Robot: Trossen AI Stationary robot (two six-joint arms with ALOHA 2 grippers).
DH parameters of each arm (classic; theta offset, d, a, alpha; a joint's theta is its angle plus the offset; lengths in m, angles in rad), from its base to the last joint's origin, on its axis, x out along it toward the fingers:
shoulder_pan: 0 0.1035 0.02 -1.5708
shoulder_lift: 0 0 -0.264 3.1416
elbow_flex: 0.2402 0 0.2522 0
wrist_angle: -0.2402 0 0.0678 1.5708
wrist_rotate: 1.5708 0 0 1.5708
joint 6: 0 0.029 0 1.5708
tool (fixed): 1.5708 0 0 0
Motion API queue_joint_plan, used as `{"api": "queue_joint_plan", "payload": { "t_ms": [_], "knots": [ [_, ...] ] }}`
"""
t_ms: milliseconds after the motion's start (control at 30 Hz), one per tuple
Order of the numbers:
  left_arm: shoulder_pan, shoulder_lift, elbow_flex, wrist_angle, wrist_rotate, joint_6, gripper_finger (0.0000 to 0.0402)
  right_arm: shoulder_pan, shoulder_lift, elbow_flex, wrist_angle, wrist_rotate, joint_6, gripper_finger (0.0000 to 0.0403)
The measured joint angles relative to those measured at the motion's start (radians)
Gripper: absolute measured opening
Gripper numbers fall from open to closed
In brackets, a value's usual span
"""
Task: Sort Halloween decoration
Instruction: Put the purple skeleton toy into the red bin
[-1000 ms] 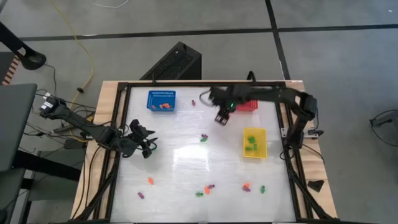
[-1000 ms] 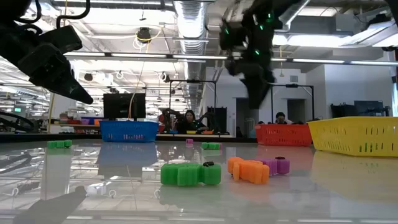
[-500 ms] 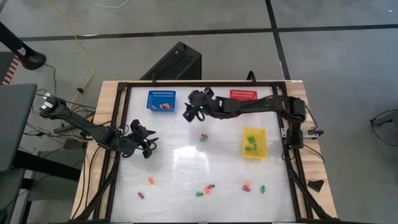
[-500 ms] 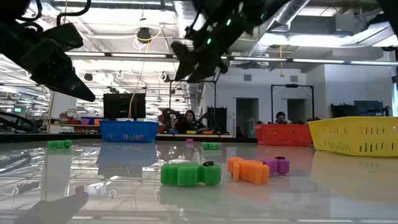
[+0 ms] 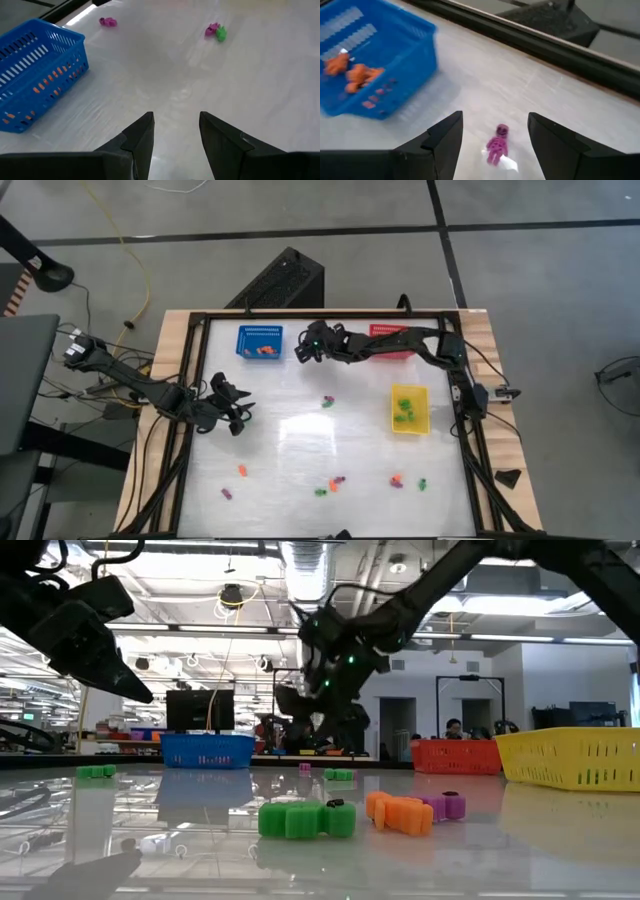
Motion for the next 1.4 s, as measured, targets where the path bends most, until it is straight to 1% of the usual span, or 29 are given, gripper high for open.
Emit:
{"api": "queue_joint_plan", "payload": {
  "t_ms": [33,167,233,367,467,533,633,767,867,967,1167,1200,1233,1300,1333,1400],
  "knots": [
    [0.0,0.0,0.0,0.0,0.0,0.0,0.0148,-0.006,0.012,0.001,0.006,0.001,0.018,0.0255],
    [0.0,0.0,0.0,0.0,0.0,0.009,0.0148,-0.004,0.021,0.002,0.01,0.064,0.046,0.0255],
    [0.0,0.0,0.0,0.0,0.0,0.018,0.0148,-0.001,0.016,0.006,0.017,0.063,0.058,0.0255],
    [0.0,0.0,0.0,-0.001,0.0,0.023,0.0148,-0.001,0.018,0.004,-0.053,0.063,0.085,0.0255],
    [0.0,0.0,0.0,0.0,0.0,0.023,0.0148,-0.003,0.029,0.006,-0.072,0.063,0.087,0.0255],
    [0.0,0.0,0.0,-0.001,0.0,0.023,0.0148,0.0,0.03,0.005,-0.1,0.062,0.072,0.0255],
    [0.0,0.0,0.0,-0.001,0.0,0.023,0.0148,0.016,0.03,0.005,-0.125,0.057,0.001,0.0255],
    [0.0,0.0,0.0,-0.001,0.0,0.023,0.0148,0.036,0.031,0.005,-0.096,0.075,-0.018,0.0255],
    [0.0,0.0,0.0,-0.001,0.0,0.022,0.0148,0.023,0.031,0.007,-0.081,0.056,-0.003,0.0255],
    [0.0,0.0,0.0,-0.001,0.0,0.019,0.0148,0.007,0.031,0.007,-0.108,0.045,-0.003,0.0255],
    [0.0,0.0,0.0,-0.001,0.014,0.008,0.0148,-0.013,0.031,0.007,-0.131,-0.028,-0.071,0.0255],
    [0.0,0.0,0.0,-0.001,0.044,-0.007,0.0148,-0.014,0.031,0.007,-0.137,-0.046,-0.09,0.0255],
    [0.0,0.0,0.0,-0.001,0.096,-0.026,0.0148,-0.011,0.026,0.007,-0.142,-0.07,-0.11,0.0255],
    [0.0,0.0,0.0,0.032,0.267,-0.054,0.0148,0.01,0.005,0.005,-0.156,-0.089,-0.163,0.0255],
    [-0.001,0.0,-0.001,0.087,0.355,-0.05,0.0148,0.028,-0.012,0.005,-0.151,-0.081,-0.199,0.0255],
    [-0.024,0.0,-0.001,0.256,0.521,-0.004,0.0148,0.081,-0.056,0.005,-0.168,-0.012,-0.276,0.0255]
  ]
}}
